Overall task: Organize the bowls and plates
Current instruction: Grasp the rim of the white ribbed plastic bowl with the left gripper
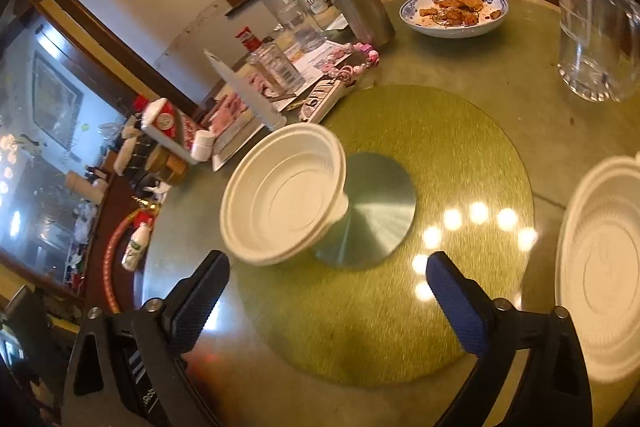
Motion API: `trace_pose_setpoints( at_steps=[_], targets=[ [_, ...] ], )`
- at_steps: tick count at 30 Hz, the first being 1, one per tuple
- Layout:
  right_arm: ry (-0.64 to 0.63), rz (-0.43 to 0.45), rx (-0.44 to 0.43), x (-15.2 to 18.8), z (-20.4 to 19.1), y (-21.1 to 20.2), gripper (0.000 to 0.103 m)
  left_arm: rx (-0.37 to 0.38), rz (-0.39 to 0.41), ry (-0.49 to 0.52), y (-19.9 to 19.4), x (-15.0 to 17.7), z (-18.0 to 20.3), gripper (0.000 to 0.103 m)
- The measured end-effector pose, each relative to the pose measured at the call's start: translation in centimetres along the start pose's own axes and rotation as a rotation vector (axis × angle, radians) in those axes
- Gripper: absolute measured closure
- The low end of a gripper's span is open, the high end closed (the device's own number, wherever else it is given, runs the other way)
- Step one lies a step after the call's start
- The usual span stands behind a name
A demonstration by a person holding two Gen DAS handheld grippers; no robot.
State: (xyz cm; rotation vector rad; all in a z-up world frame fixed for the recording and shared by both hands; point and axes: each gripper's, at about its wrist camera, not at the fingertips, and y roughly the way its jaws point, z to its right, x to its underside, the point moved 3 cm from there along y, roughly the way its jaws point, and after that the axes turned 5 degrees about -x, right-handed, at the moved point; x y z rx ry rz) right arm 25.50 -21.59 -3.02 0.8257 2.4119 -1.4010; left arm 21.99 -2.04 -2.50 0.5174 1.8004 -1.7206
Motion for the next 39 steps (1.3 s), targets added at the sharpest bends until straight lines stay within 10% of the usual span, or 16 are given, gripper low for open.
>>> trace_pose_setpoints(
  at_steps=[14,25,29,39],
  targets=[
    [-0.019,-0.066,0.133,-2.9,0.1,5.4,0.028,-0.042,-0.099,-0.086,5.4,-2.2,0.5,0.024],
    [0.004,-0.075,0.185,-3.1,0.6,7.6,0.056,-0.090,-0.089,-0.036,6.5,-3.2,1.6,0.067],
    [0.002,-0.093,0.171,-2.6,0.4,7.8,0.088,-0.099,-0.090,0.026,6.5,-2.9,2.2,0.097],
    [0.042,-0.100,0.159,-1.7,1.8,6.6,0.091,-0.044,-0.141,0.017,6.4,-2.0,1.7,0.100]
  ],
)
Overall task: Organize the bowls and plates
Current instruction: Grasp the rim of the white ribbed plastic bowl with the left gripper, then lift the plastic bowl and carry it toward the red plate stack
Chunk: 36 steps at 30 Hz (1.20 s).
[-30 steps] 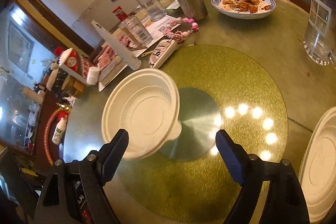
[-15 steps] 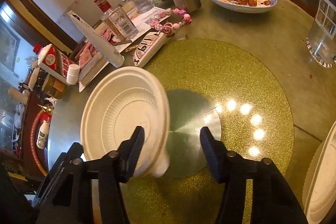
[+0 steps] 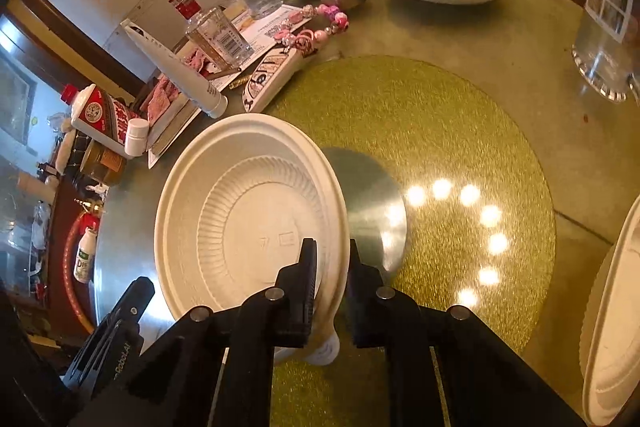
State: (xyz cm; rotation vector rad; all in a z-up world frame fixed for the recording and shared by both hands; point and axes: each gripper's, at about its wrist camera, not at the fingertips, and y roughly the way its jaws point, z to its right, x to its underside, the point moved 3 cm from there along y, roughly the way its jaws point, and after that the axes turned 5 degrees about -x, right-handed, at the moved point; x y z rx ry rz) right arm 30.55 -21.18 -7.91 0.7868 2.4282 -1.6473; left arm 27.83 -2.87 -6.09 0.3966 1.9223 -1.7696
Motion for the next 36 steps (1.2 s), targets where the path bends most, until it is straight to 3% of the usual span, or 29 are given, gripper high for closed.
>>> trace_pose_setpoints(
  at_steps=[6,12,19,20,22,23,24,25,27,30,34,35,36],
  targets=[
    [0.016,-0.018,-0.027,0.9,0.6,-0.4,0.091,0.095,-0.065,0.012,0.4,0.7,0.9,0.102],
    [0.029,-0.030,-0.043,1.1,1.2,-0.8,0.090,0.185,-0.177,-0.053,1.6,1.0,0.6,0.101],
    [0.038,-0.043,-0.059,1.4,1.8,-0.4,0.090,0.208,-0.170,-0.032,1.1,0.5,0.9,0.099],
    [0.042,-0.045,-0.060,1.3,1.9,-0.4,0.090,0.226,-0.188,-0.033,1.2,0.4,0.8,0.095],
    [0.046,-0.046,-0.057,1.3,2.2,-0.4,0.090,0.233,-0.222,-0.039,1.3,0.2,-0.1,0.063],
    [0.052,-0.046,-0.056,1.3,2.5,-0.4,0.090,0.244,-0.216,-0.074,1.1,-0.1,-1.1,0.055],
    [0.053,-0.046,-0.057,1.2,2.6,-0.3,0.090,0.255,-0.201,-0.118,0.9,-0.3,-1.8,0.035],
    [0.053,-0.048,-0.063,1.2,2.7,-0.2,0.090,0.270,-0.191,-0.159,0.6,-0.5,-2.5,0.022],
    [0.050,-0.055,-0.060,1.3,2.4,-0.1,0.089,0.292,-0.163,-0.200,-0.5,-1.0,-3.2,0.022],
    [0.031,-0.060,-0.057,1.4,1.8,-0.1,0.090,0.331,-0.115,-0.135,-2.2,-1.3,-1.5,0.020],
    [0.027,-0.060,-0.051,1.4,1.4,-0.1,0.090,0.278,-0.091,-0.043,-1.8,-0.3,0.6,0.021],
    [0.024,-0.060,-0.051,1.4,1.3,-0.2,0.090,0.260,-0.108,-0.026,-0.9,0.0,0.9,0.025],
    [0.020,-0.060,-0.049,1.5,1.3,-0.3,0.090,0.247,-0.130,-0.015,-0.1,0.4,0.9,0.051]
  ],
)
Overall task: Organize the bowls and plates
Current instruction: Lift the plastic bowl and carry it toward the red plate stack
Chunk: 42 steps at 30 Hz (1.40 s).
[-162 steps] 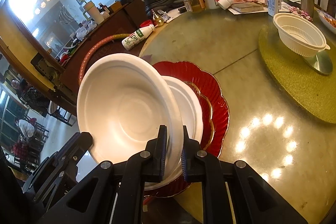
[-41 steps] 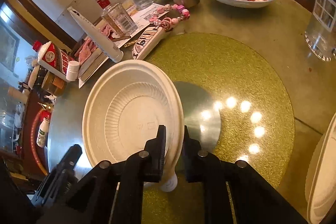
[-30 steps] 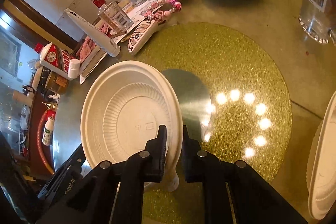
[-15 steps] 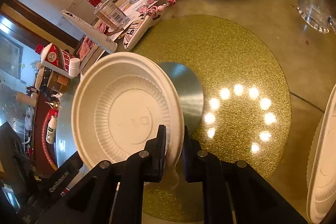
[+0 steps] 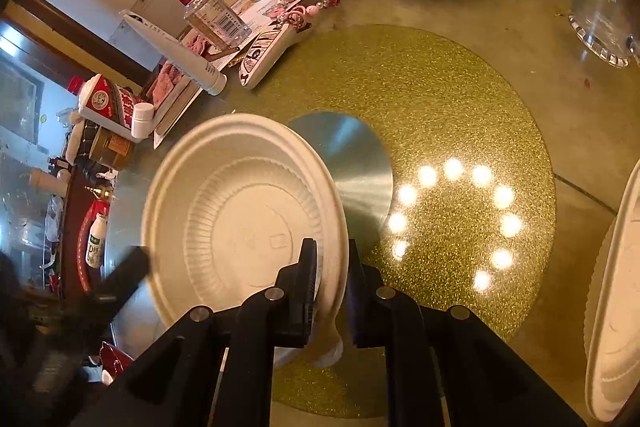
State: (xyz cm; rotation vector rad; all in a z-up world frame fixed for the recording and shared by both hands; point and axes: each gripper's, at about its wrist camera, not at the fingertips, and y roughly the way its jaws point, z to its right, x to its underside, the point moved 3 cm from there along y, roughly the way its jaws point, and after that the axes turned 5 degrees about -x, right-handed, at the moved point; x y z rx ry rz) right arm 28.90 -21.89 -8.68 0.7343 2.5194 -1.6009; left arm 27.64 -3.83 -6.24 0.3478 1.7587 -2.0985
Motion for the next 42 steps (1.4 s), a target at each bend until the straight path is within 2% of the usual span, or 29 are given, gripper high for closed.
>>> trace_pose_setpoints(
  at_steps=[1,3,4,9,21,32,42],
  targets=[
    [-0.002,0.000,0.003,0.1,0.0,-0.1,0.090,-0.018,-0.031,0.011,0.7,0.3,-0.2,0.079],
    [-0.009,-0.003,-0.009,0.1,-0.2,-0.2,0.087,-0.007,-0.055,0.027,1.4,0.8,-0.2,0.091],
    [-0.012,-0.008,-0.006,0.3,-0.5,-0.2,0.087,-0.020,-0.045,0.039,1.3,1.0,0.0,0.092],
    [-0.028,-0.012,0.020,1.2,-0.5,-0.2,0.092,-0.009,-0.029,0.030,0.5,1.8,0.0,0.094],
    [-0.046,0.010,0.005,6.0,0.4,-2.8,0.092,-0.047,0.057,0.067,-3.2,6.9,0.3,0.094],
    [-0.084,0.098,0.013,11.8,1.3,-7.1,0.092,-0.032,0.154,0.122,-7.2,11.7,0.9,0.093],
    [-0.101,0.137,0.031,14.6,1.5,-9.1,0.092,-0.027,0.184,0.144,-8.4,14.2,0.8,0.093]
  ],
)
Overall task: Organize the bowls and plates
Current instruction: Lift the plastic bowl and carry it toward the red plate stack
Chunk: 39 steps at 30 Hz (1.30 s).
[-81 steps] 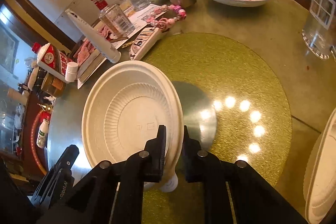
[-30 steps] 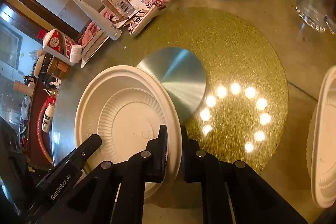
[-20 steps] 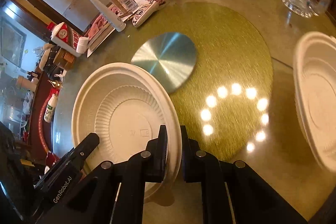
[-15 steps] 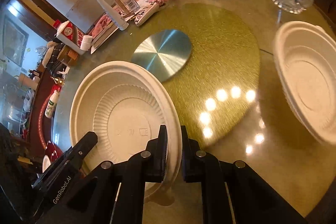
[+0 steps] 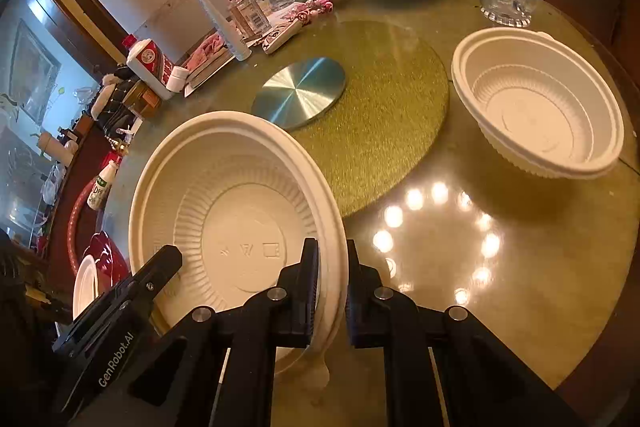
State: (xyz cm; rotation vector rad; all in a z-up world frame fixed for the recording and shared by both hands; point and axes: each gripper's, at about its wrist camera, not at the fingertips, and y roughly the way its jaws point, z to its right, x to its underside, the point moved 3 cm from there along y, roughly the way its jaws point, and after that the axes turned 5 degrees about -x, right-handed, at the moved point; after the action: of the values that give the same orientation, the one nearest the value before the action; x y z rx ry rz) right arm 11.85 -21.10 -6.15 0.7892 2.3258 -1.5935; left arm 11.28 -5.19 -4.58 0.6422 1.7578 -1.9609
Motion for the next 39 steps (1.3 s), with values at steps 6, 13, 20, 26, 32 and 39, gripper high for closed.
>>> trace_pose_setpoints(
  at_steps=[6,13,20,26,32,39],
  targets=[
    [-0.015,0.004,0.010,1.5,-0.8,-0.3,0.092,0.000,0.000,-0.008,-0.5,1.1,-0.9,0.093],
    [-0.027,0.017,0.010,2.5,-1.5,-0.7,0.092,-0.005,0.023,-0.008,-1.6,1.6,-1.3,0.093],
    [-0.044,0.036,0.016,3.0,-1.7,-1.1,0.092,-0.031,0.032,-0.001,-2.1,2.0,-1.1,0.092],
    [-0.054,0.057,0.030,3.1,-1.5,-1.3,0.091,-0.055,0.054,0.018,-2.6,2.4,-0.5,0.092],
    [-0.070,0.079,0.017,3.3,-1.9,-2.0,0.091,-0.067,0.076,0.015,-3.6,2.3,-0.8,0.092],
    [-0.084,0.090,0.000,3.5,-2.4,-2.5,0.091,-0.082,0.094,0.014,-4.4,2.4,-1.1,0.092]
  ],
)
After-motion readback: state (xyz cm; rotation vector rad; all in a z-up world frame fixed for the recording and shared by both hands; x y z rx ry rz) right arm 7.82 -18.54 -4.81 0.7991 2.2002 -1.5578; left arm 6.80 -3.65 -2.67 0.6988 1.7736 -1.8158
